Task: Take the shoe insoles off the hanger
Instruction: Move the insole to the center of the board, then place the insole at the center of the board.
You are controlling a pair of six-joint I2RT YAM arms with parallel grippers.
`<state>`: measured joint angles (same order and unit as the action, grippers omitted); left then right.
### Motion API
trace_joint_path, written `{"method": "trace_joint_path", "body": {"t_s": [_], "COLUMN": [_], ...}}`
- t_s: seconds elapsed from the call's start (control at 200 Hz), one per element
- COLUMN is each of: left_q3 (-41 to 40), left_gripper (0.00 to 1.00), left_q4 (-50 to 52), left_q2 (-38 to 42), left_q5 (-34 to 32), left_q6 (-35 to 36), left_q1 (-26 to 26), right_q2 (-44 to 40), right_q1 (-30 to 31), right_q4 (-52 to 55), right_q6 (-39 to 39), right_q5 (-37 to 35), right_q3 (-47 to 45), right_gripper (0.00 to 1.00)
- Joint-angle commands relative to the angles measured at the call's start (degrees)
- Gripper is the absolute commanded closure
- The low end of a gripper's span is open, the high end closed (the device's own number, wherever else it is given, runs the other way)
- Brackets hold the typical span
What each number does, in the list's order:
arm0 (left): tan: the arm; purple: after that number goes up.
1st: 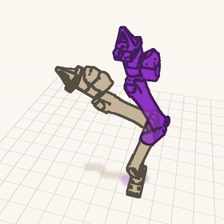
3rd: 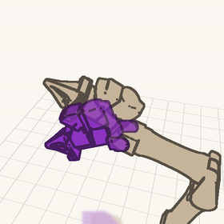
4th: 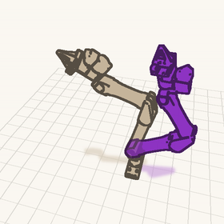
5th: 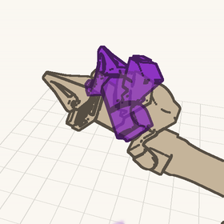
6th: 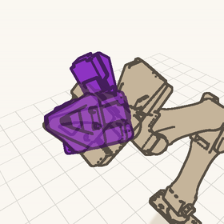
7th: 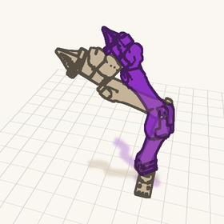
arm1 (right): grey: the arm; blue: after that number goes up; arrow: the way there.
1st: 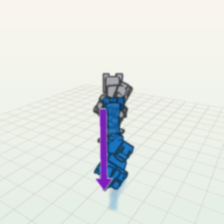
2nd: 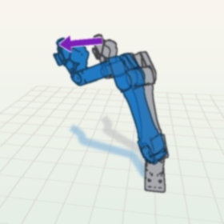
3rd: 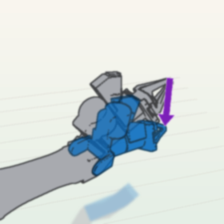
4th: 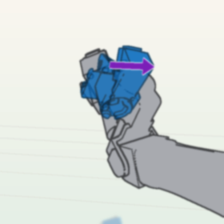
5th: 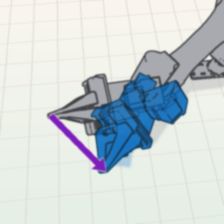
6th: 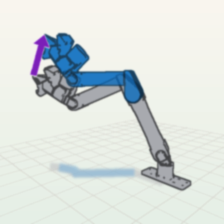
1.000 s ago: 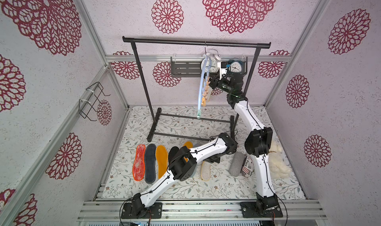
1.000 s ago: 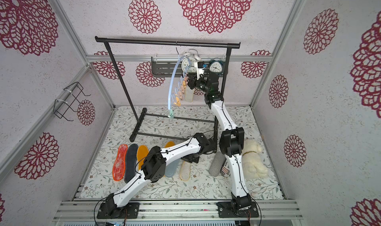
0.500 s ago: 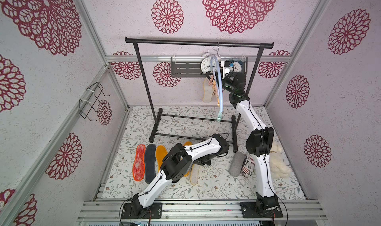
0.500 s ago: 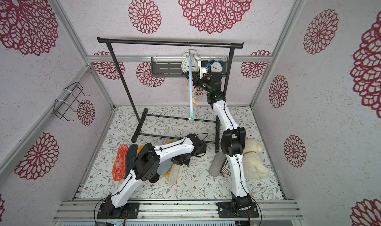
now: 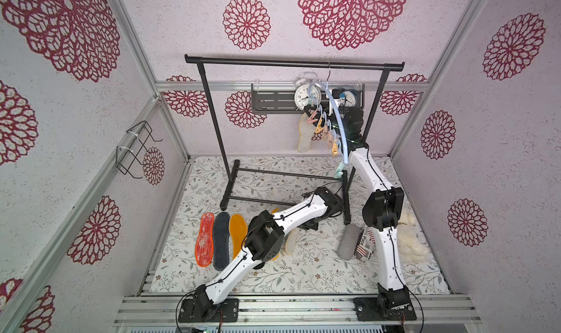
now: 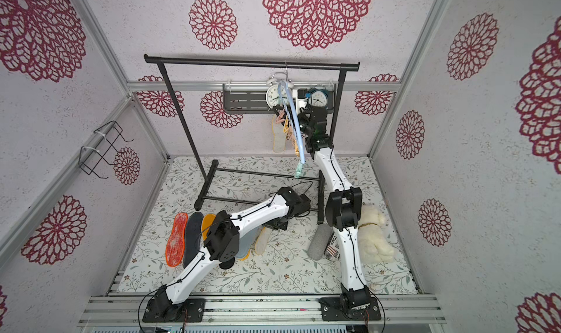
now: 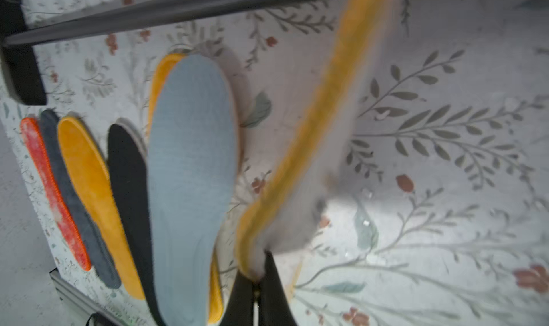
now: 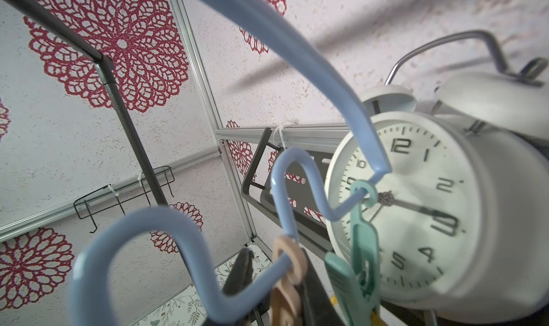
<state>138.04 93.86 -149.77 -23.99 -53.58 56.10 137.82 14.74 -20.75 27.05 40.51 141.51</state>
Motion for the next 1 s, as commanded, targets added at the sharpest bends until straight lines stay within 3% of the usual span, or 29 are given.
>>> {"method": "trace_joint_path", "body": {"t_s": [0.0,0.095,0.175,0.25,0.365,0.435,0.655,0.751,0.911,0.996], "left_q3": [2.3,4.2,5.2,4.3,-5.0,-10.9,-16.4,-18.5,-12.9,-14.0], "left_gripper": [1.00,0.92,0.91,0.90,1.00,1.00,1.00,1.00,1.00,1.00], "left_q4": [7.4,7.3,6.2,5.8,1.5,-1.6,4.3,2.7,7.6,7.6], "left_q2": [-1.9,-3.8,-4.0,-1.9,5.1,10.0,17.3,18.9,15.7,15.6], "left_q5": [2.2,4.7,8.1,7.3,7.8,8.3,0.1,2.1,-1.0,-2.5], "left_q6": [1.3,2.2,3.2,3.0,2.2,1.8,1.7,2.9,3.2,2.8], "left_q1": [2.3,3.7,4.0,3.8,1.6,0.1,-3.8,-4.7,-4.1,-4.1], "right_q2": [-3.2,-3.0,-2.9,-2.8,-2.9,-2.9,-3.2,-3.3,-3.5,-3.6], "right_q1": [-1.2,-1.1,-1.1,-1.0,-1.0,-1.0,-1.2,-1.1,-1.1,-1.1], "right_q4": [-0.4,-0.6,-0.7,-0.8,-0.6,-0.5,-0.4,-0.3,0.4,0.3], "right_q6": [0.5,0.6,0.7,0.7,0.7,0.6,0.5,0.5,0.2,0.1], "right_q5": [-1.5,-1.7,-1.7,-1.7,-1.7,-1.7,-2.1,-2.4,-2.4,-2.4], "right_q3": [-0.4,-0.4,-0.4,-0.4,-0.4,-0.4,-0.4,-0.4,-0.4,-0.4], "right_gripper": [1.00,1.00,1.00,1.00,1.00,1.00,1.00,0.98,0.96,0.94]}}
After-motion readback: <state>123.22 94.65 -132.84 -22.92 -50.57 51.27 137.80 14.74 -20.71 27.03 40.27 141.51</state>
